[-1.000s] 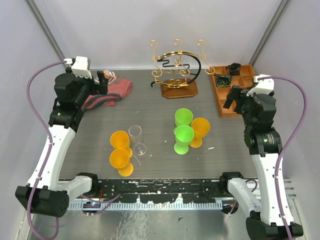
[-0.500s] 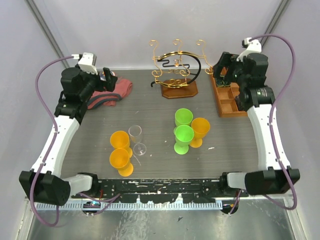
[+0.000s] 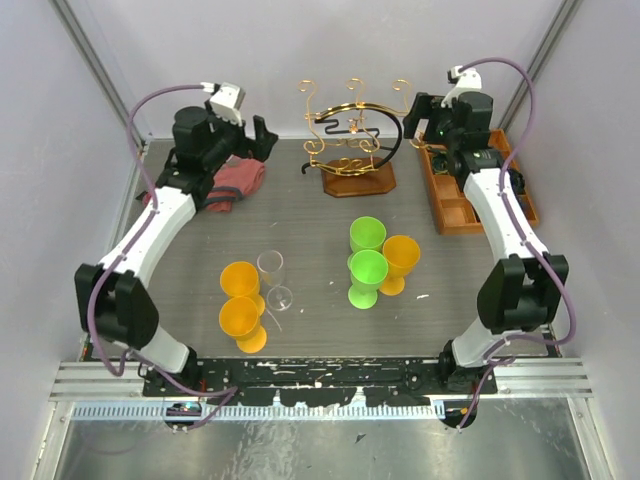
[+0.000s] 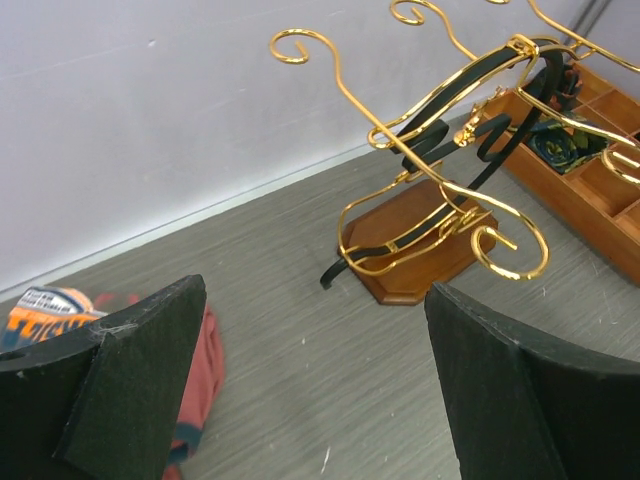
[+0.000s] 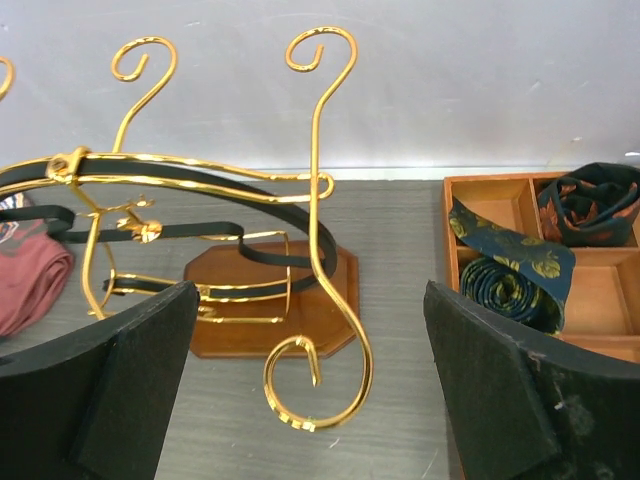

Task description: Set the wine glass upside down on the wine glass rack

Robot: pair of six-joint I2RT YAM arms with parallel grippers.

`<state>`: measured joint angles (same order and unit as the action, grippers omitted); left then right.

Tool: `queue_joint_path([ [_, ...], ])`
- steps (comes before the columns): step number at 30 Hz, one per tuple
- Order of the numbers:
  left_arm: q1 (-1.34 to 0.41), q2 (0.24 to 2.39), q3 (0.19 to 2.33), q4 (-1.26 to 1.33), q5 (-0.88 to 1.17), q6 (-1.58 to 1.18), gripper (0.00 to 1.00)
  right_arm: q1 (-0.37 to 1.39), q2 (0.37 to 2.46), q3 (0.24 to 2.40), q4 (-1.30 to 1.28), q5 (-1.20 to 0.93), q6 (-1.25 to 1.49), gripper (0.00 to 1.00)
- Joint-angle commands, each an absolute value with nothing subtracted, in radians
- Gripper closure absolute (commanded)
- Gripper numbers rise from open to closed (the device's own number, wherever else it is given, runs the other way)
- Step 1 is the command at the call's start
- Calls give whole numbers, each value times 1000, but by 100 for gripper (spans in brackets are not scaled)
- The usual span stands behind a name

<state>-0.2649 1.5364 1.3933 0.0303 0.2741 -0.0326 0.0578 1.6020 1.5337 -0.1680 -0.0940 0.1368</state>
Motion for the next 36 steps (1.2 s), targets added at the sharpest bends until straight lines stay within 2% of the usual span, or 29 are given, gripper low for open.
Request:
queue_joint_path([
  [1, -288, 1625, 1463, 164, 296, -28, 2, 62, 1653, 1599, 7, -84, 76, 0],
  [14, -326, 1824, 1568, 323, 347, -90, 2, 73, 1811, 1696, 20, -121, 30, 0],
  [20, -353, 1888, 1621, 300, 346, -62, 2, 80, 1850, 1747, -32, -140, 3, 0],
  [36, -374, 1862, 1555, 242, 264, 52, 2, 83, 1904, 1815, -129, -151, -27, 0],
])
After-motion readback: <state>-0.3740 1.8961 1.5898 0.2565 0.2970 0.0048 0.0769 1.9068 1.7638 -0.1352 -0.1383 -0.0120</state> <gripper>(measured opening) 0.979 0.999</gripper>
